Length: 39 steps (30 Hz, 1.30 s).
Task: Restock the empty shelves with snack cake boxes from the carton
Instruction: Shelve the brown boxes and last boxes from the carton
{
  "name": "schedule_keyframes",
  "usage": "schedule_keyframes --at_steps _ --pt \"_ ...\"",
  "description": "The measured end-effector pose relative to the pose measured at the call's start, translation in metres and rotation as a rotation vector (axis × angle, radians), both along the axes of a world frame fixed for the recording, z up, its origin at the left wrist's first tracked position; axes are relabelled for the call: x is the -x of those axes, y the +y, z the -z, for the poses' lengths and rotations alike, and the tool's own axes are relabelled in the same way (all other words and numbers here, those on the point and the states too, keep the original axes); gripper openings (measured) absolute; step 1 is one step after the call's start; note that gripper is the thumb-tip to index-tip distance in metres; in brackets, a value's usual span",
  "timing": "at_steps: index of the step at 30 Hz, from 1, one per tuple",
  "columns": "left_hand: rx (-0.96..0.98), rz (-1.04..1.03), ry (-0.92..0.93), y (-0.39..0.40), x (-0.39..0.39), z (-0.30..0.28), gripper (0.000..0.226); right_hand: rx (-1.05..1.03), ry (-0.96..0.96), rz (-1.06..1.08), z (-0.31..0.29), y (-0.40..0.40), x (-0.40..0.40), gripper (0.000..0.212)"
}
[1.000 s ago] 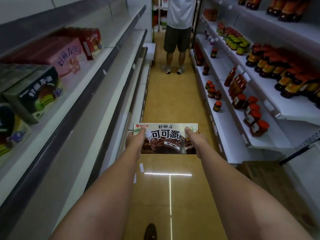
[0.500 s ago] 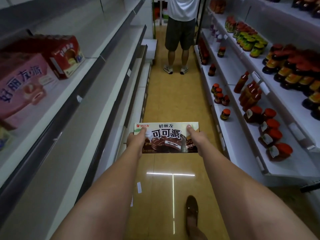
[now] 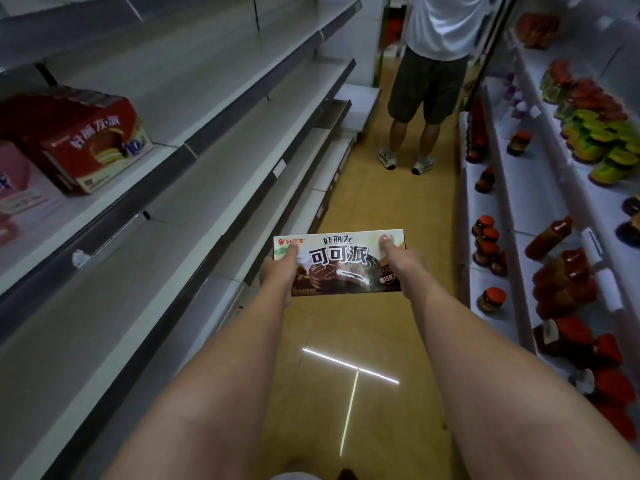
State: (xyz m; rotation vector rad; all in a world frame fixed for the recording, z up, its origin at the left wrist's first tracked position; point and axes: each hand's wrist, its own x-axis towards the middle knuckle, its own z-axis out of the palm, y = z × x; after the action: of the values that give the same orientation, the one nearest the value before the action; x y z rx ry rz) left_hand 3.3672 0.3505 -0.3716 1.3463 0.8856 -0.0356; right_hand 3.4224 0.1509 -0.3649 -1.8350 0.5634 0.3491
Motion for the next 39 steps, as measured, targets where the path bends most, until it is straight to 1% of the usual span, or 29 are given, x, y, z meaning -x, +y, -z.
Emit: schedule_keyframes --at_steps 3,7,13,16,18,20,23,25,27,29,32,35,37,39 --pt "-0.012 -0.056 -0.006 0.003 -0.033 -0.001 0.039 -0.010 -0.010 -0.043 -0.005 0.006 -0.040 0.075" --pt "-0.035 -0.173 -0.059 0.020 -0.084 -0.010 0.041 -0.004 -0.048 -0.081 -0.022 0.029 -0.094 0.069" --pt "-0.100 -0.265 -0.160 0.062 -0.158 -0.055 0.038 -0.041 -0.166 -0.158 -0.063 0.079 -0.183 0.070" --pt "-0.120 -0.364 -0.199 0.091 -0.184 -0.079 0.045 -0.051 -0.221 -0.233 -0.090 0.117 -0.225 0.070" --pt "-0.152 -0.422 -0.220 0.108 -0.197 -0.097 0.054 -0.065 -0.259 -0.271 -0.104 0.141 -0.250 0.071" --pt "-0.188 -0.484 -0.231 0.127 -0.208 -0.113 0.063 -0.106 -0.281 -0.314 -0.113 0.169 -0.272 0.071" --pt "-0.284 -0.546 -0.202 0.151 -0.216 -0.130 0.066 -0.197 -0.284 -0.388 -0.122 0.206 -0.294 0.068" --pt "-0.339 -0.612 -0.195 0.168 -0.222 -0.135 0.074 -0.272 -0.263 -0.478 -0.127 0.229 -0.306 0.066" --pt "-0.346 -0.686 -0.212 0.184 -0.229 -0.138 0.077 -0.320 -0.258 -0.593 -0.131 0.252 -0.321 0.061" --pt "-0.371 -0.745 -0.218 0.197 -0.236 -0.139 0.073 -0.344 -0.257 -0.709 -0.133 0.274 -0.338 0.067" --pt "-0.398 -0.795 -0.234 0.209 -0.250 -0.135 0.072 -0.337 -0.298 -0.852 -0.134 0.303 -0.369 0.059" --pt "-0.401 -0.858 -0.281 0.213 -0.265 -0.133 0.063 -0.296 -0.301 -1.005 -0.134 0.327 -0.402 0.065" --pt "-0.401 -0.931 -0.293 0.215 -0.278 -0.131 0.057 -0.237 -0.369 -1.092 -0.131 0.343 -0.426 0.062" --pt "-0.455 -0.983 -0.233 0.217 -0.289 -0.129 0.055 -0.181 -0.458 -1.125 -0.129 0.359 -0.443 0.055"
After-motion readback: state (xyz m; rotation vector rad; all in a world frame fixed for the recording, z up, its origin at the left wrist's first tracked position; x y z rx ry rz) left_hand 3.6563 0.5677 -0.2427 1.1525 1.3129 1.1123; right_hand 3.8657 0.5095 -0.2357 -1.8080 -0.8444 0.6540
